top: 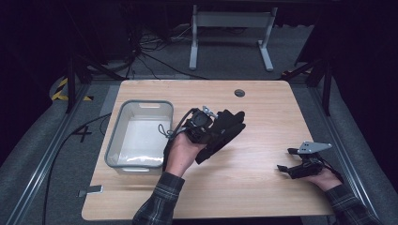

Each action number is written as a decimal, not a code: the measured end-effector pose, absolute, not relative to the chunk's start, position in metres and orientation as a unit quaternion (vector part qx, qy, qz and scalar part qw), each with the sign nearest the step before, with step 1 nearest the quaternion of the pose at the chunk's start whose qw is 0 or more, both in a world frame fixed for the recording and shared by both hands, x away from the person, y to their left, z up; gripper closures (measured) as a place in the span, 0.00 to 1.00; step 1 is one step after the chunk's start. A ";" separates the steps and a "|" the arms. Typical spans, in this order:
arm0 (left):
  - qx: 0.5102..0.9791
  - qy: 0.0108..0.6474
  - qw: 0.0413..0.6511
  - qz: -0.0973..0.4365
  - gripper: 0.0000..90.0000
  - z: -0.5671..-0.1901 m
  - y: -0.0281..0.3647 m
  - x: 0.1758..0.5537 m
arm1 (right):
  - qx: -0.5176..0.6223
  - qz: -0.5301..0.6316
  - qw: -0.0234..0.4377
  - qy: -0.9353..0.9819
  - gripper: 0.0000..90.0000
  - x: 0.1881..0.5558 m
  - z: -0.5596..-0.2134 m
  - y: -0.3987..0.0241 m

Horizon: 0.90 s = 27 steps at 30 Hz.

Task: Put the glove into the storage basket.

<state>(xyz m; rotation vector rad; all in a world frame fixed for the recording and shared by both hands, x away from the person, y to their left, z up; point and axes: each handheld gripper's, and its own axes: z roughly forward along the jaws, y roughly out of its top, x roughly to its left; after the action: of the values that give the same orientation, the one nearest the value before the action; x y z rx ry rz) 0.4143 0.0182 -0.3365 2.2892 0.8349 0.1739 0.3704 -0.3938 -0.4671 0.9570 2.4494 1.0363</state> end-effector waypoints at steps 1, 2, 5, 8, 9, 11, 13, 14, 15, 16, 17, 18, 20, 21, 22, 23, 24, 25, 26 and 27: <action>0.878 0.326 0.344 0.068 0.79 -0.334 0.024 0.415 | 0.334 0.362 0.157 0.856 0.12 0.370 -0.467 -0.394; 0.875 0.332 0.344 0.072 0.79 -0.332 0.030 0.416 | 0.334 0.362 0.157 0.856 0.12 0.370 -0.467 -0.394; 0.871 0.342 0.346 0.075 0.79 -0.328 0.042 0.418 | 0.334 0.362 0.157 0.856 0.12 0.370 -0.467 -0.394; 0.865 0.353 0.346 0.081 0.79 -0.324 0.056 0.419 | 0.335 0.362 0.157 0.856 0.12 0.370 -0.467 -0.394; 0.864 0.356 0.347 0.083 0.79 -0.323 0.059 0.419 | 0.334 0.362 0.157 0.856 0.12 0.370 -0.467 -0.394; 0.859 0.364 0.348 0.089 0.79 -0.321 0.068 0.419 | 0.334 0.362 0.157 0.856 0.12 0.370 -0.467 -0.394; 0.855 0.371 0.349 0.093 0.79 -0.319 0.078 0.419 | 0.334 0.362 0.157 0.856 0.12 0.370 -0.467 -0.394; 0.854 0.374 0.350 0.094 0.79 -0.319 0.082 0.418 | 0.335 0.362 0.157 0.856 0.12 0.370 -0.467 -0.394; 0.851 0.378 0.352 0.096 0.79 -0.318 0.089 0.418 | 0.335 0.362 0.157 0.856 0.12 0.370 -0.467 -0.394; 0.851 0.378 0.352 0.096 0.79 -0.318 0.089 0.418 | 0.335 0.362 0.157 0.856 0.12 0.370 -0.467 -0.394; 0.848 0.382 0.353 0.098 0.79 -0.318 0.093 0.418 | 0.335 0.362 0.157 0.856 0.12 0.370 -0.467 -0.394; 0.845 0.388 0.354 0.099 0.79 -0.318 0.102 0.417 | 0.335 0.362 0.157 0.856 0.12 0.370 -0.467 -0.394; 0.842 0.394 0.354 0.100 0.79 -0.318 0.106 0.417 | 0.335 0.362 0.157 0.856 0.12 0.370 -0.467 -0.394; 0.840 0.399 0.355 0.102 0.79 -0.318 0.111 0.416 | 0.335 0.362 0.157 0.856 0.12 0.370 -0.467 -0.394; 0.838 0.402 0.355 0.104 0.79 -0.318 0.116 0.416 | 0.334 0.362 0.157 0.856 0.12 0.370 -0.467 -0.394; 0.835 0.407 0.356 0.106 0.79 -0.318 0.121 0.416 | 0.335 0.362 0.157 0.856 0.12 0.370 -0.467 -0.394; 0.832 0.411 0.356 0.107 0.79 -0.319 0.125 0.415 | 0.334 0.362 0.157 0.856 0.12 0.370 -0.467 -0.394; 0.829 0.417 0.356 0.109 0.79 -0.319 0.130 0.415 | 0.334 0.362 0.157 0.856 0.12 0.370 -0.467 -0.394; 0.828 0.420 0.355 0.109 0.79 -0.319 0.134 0.415 | 0.334 0.362 0.157 0.856 0.12 0.370 -0.467 -0.394; 0.824 0.426 0.355 0.113 0.79 -0.320 0.142 0.414 | 0.334 0.362 0.157 0.856 0.12 0.370 -0.467 -0.394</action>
<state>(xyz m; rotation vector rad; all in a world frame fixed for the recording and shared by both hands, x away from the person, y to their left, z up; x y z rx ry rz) 0.4140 0.1418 -0.3198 2.1305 1.1010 0.2912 0.3704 -0.3938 -0.4671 0.9569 2.4492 1.0361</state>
